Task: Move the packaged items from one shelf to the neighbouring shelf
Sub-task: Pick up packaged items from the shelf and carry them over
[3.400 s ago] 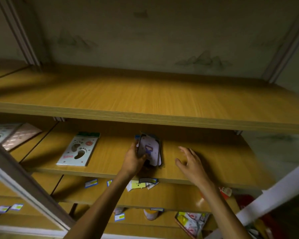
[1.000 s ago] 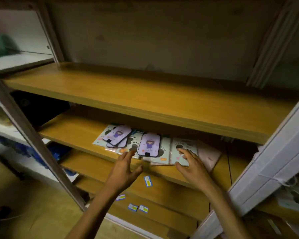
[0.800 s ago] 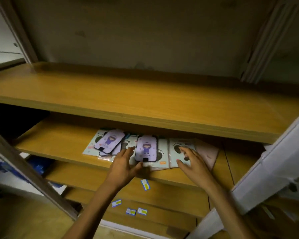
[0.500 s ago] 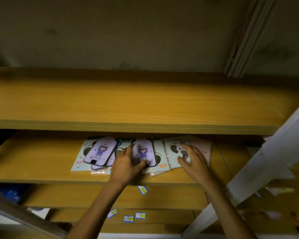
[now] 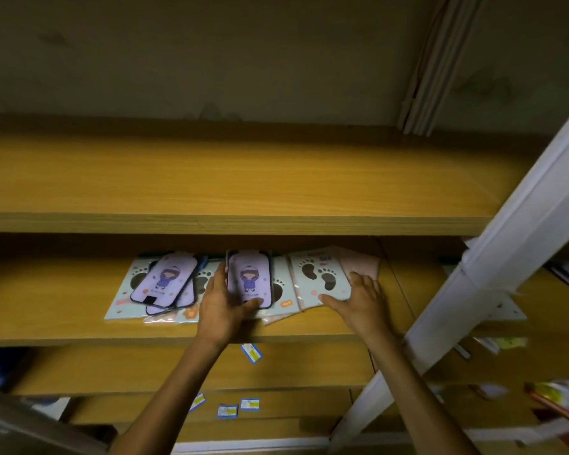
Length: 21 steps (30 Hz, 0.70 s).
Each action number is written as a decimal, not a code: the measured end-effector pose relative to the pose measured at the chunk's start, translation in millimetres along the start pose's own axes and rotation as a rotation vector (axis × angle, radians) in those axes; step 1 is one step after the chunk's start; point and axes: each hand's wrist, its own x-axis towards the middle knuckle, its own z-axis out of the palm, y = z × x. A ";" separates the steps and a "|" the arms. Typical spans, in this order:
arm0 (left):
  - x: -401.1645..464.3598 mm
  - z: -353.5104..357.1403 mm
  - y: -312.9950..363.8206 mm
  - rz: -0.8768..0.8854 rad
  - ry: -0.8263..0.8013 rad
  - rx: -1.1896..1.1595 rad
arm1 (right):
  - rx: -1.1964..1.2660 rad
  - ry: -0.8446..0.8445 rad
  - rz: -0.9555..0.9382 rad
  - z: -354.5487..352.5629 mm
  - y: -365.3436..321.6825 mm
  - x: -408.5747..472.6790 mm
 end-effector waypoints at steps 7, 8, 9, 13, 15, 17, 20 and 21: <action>-9.7 -5.5 8.9 -0.104 0.010 -0.235 | 0.115 -0.097 0.064 -2.6 7.1 7.4; -13.0 -6.6 10.9 -0.098 0.000 -0.261 | 0.134 -0.112 0.080 -2.7 8.5 9.2; -15.5 -7.2 12.0 -0.099 -0.008 -0.289 | 0.149 -0.121 0.093 -3.3 9.7 10.3; -16.7 -8.5 8.1 -0.090 -0.023 -0.399 | 0.201 -0.126 0.080 -4.6 14.2 10.4; -17.6 -8.2 8.4 -0.097 -0.030 -0.433 | 0.322 -0.125 0.066 -4.3 16.2 9.1; -20.1 -7.7 10.5 -0.090 -0.028 -0.459 | 0.484 -0.142 0.062 -3.8 17.9 7.3; -24.4 -7.1 13.5 -0.117 -0.026 -0.524 | 0.652 -0.156 0.031 -5.2 19.5 5.1; -25.6 -7.4 14.2 -0.132 -0.033 -0.553 | 0.699 -0.158 0.026 -6.3 20.1 4.4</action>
